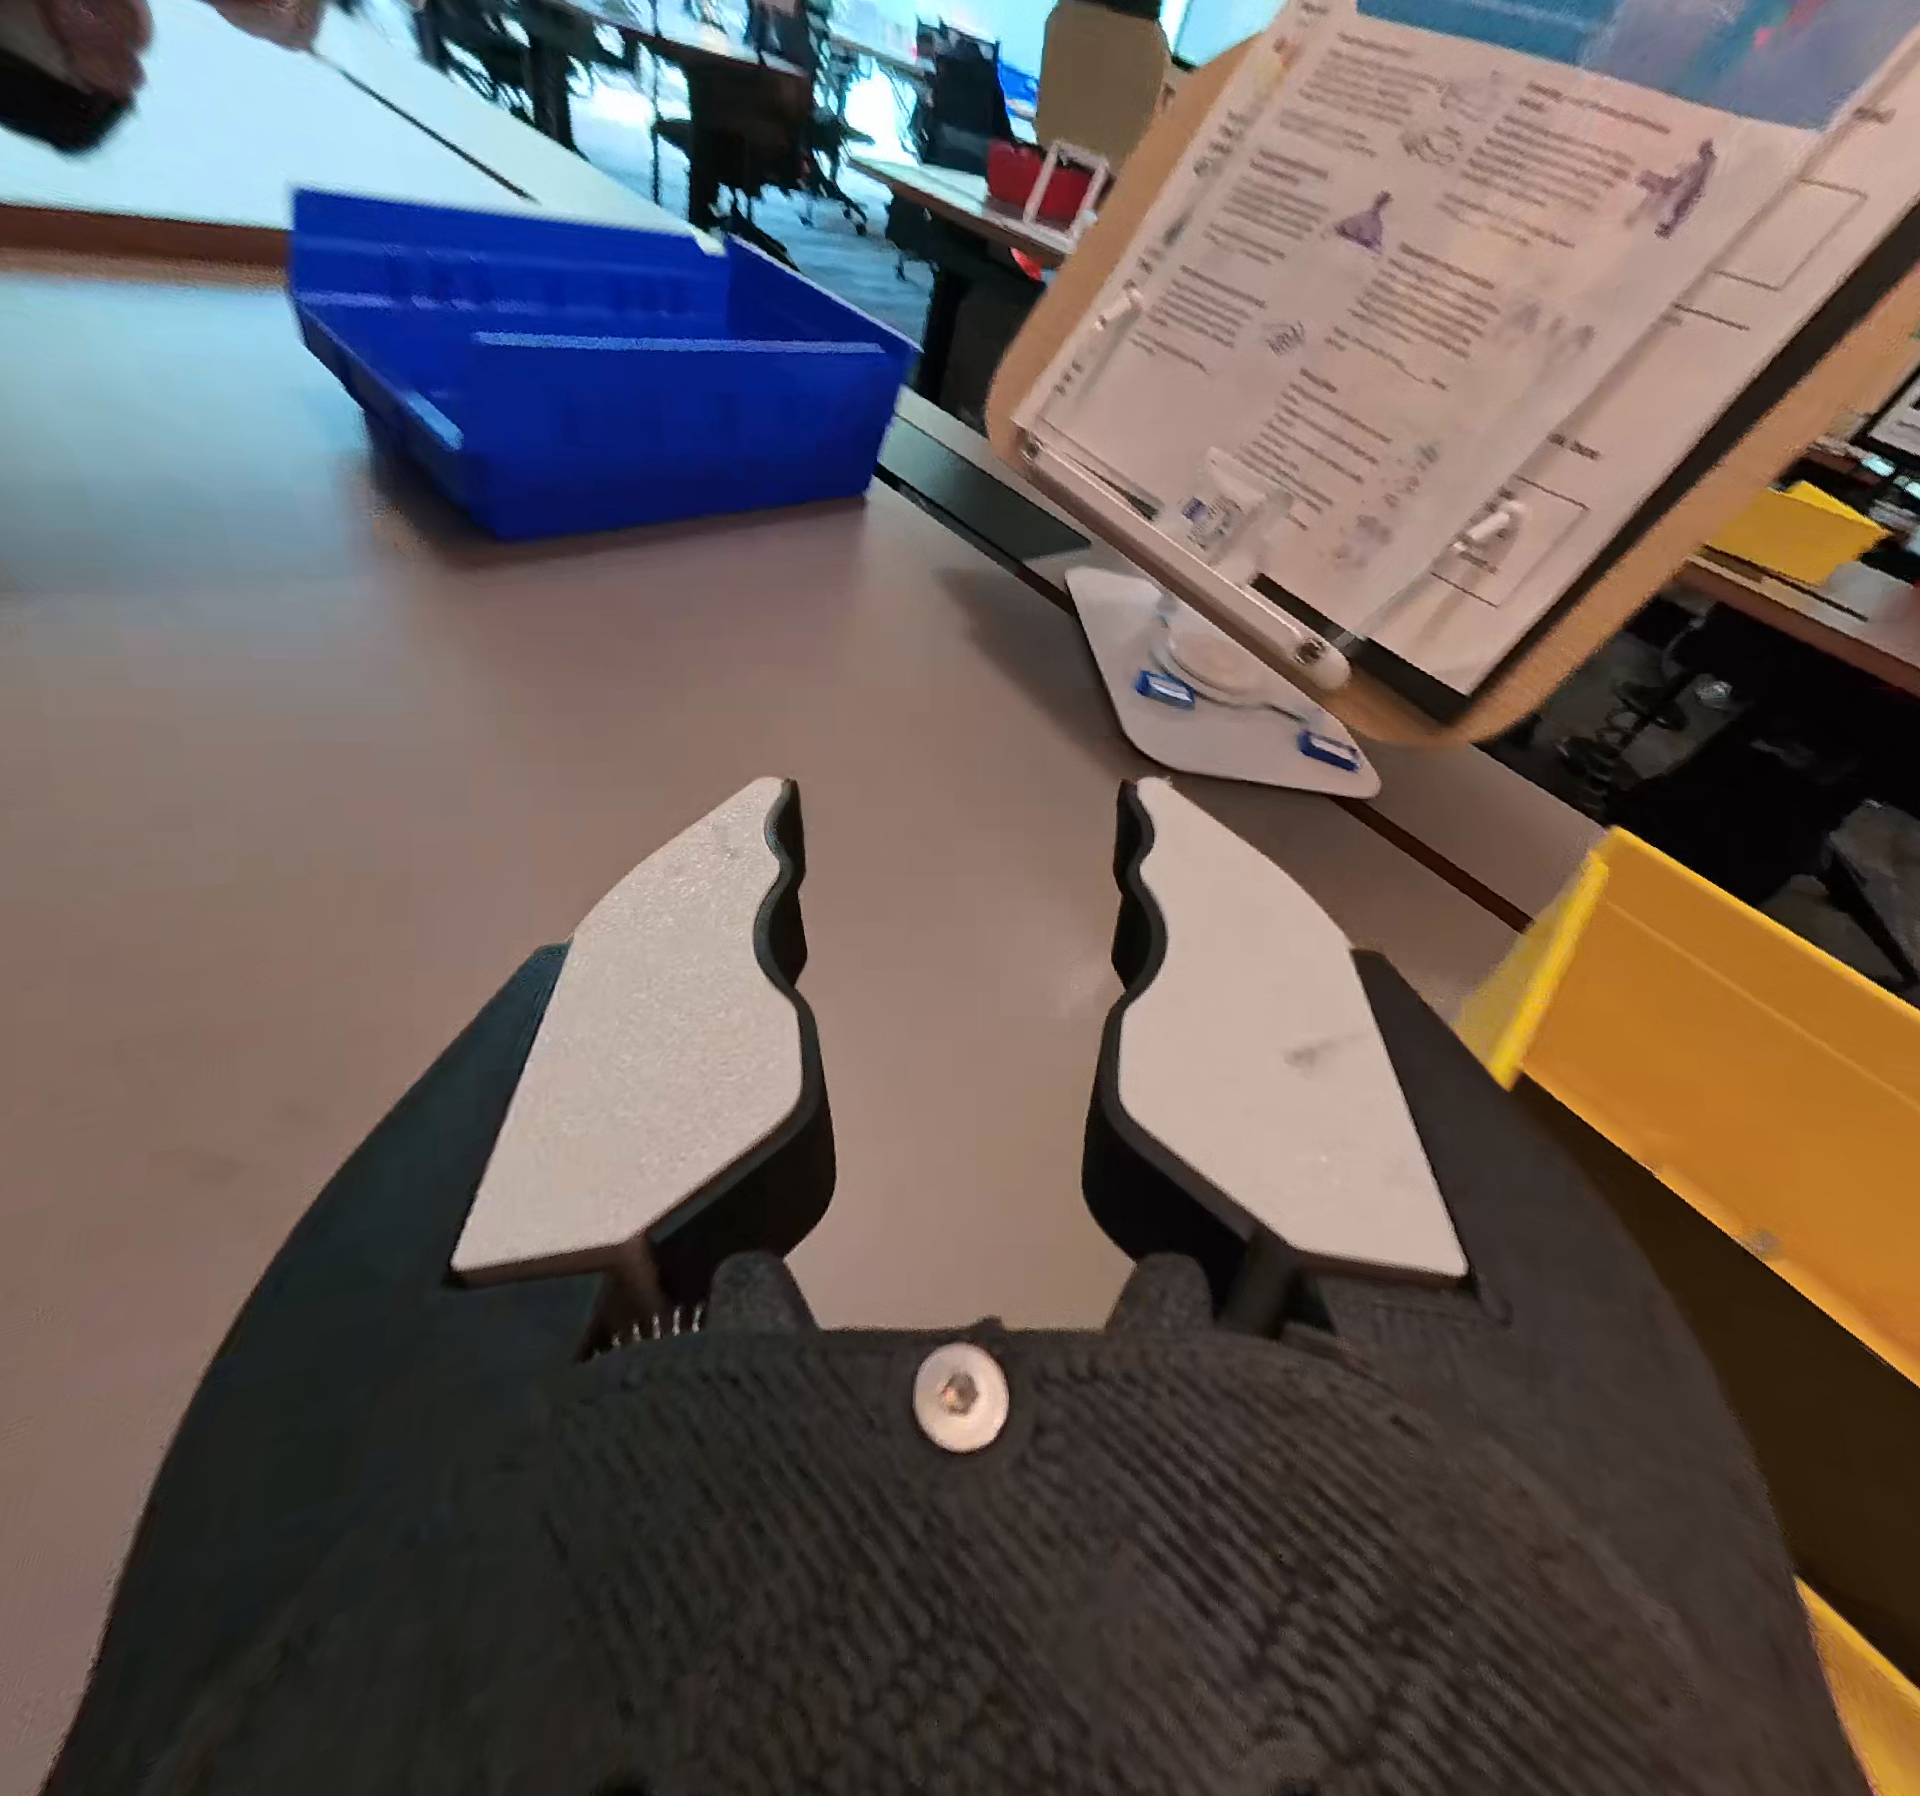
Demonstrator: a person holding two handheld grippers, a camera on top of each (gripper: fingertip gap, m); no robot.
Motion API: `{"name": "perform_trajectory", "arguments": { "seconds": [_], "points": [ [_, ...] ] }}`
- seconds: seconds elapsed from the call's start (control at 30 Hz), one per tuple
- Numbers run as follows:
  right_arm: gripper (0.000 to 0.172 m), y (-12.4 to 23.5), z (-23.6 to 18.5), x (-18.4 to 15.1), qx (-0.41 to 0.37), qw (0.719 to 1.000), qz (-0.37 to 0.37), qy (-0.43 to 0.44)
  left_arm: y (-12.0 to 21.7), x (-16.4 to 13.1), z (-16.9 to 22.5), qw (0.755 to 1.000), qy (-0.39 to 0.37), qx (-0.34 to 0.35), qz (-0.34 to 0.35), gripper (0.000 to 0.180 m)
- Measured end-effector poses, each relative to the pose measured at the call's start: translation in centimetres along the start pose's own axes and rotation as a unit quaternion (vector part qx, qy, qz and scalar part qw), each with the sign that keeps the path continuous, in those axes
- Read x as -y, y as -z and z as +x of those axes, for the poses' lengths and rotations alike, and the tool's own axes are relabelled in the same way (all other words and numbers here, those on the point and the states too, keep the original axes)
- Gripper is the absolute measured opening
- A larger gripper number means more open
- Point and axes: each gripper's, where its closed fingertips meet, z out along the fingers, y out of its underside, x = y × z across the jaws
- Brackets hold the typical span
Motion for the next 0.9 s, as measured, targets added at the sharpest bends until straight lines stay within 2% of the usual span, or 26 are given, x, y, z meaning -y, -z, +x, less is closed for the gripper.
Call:
{"name": "perform_trajectory", "arguments": {
  "seconds": [0.03, 0.1, 0.2, 0.27, 0.33, 0.4, 0.5, 0.63, 0.73, 0.77, 0.9],
  "points": [
    [0.057, -0.3, -0.8, 0.5, 0.01, 1.0, 0.013, -0.008, 0.9, 0.9, 2.8, 0.998, -0.015, -0.045, 0.043, 0.009],
    [0.052, -1.1, -2.3, 1.7, 0.028, 0.998, 0.045, -0.031, 1.9, 1.0, 8.7, 0.985, -0.049, -0.135, 0.092, 0.009],
    [0.05, -2.4, -5.1, 3.7, 0.06, 0.991, 0.097, -0.076, 1.7, -1.4, 17.6, 0.947, -0.081, -0.281, 0.13, 0.009],
    [0.06, -2.9, -7.4, 4.7, 0.098, 0.985, 0.111, -0.091, 0.5, -3.8, 21.5, 0.925, -0.083, -0.348, 0.13, 0.009],
    [0.072, -3.1, -9.0, 5.4, 0.116, 0.982, 0.115, -0.09, -1.4, -6.5, 23.6, 0.913, -0.073, -0.386, 0.11, 0.009],
    [0.07, -2.8, -9.4, 5.6, 0.103, 0.983, 0.119, -0.093, -2.6, -8.7, 24.9, 0.902, -0.074, -0.408, 0.121, 0.009],
    [0.061, -2.1, -10.3, 5.4, 0.113, 0.981, 0.134, -0.086, -3.4, -11.0, 25.8, 0.89, -0.031, -0.439, 0.123, 0.009],
    [0.052, -2.4, -10.5, 4.3, 0.133, 0.981, 0.115, -0.08, -3.3, -12.1, 26.5, 0.868, 0.016, -0.48, 0.124, 0.009],
    [0.048, -2.4, -10.1, 4.1, 0.134, 0.978, 0.13, -0.098, -3.5, -12.8, 26.6, 0.87, 0.015, -0.48, 0.11, 0.009],
    [0.041, -2.4, -9.8, 4.4, 0.13, 0.973, 0.152, -0.113, -3.3, -12.8, 26.7, 0.87, 0.012, -0.481, 0.11, 0.009],
    [0.039, -3.0, -11.6, 4.2, 0.186, 0.963, 0.142, -0.134, -3.0, -13.2, 27.1, 0.87, -0.014, -0.481, 0.107, 0.009]
  ]
}}
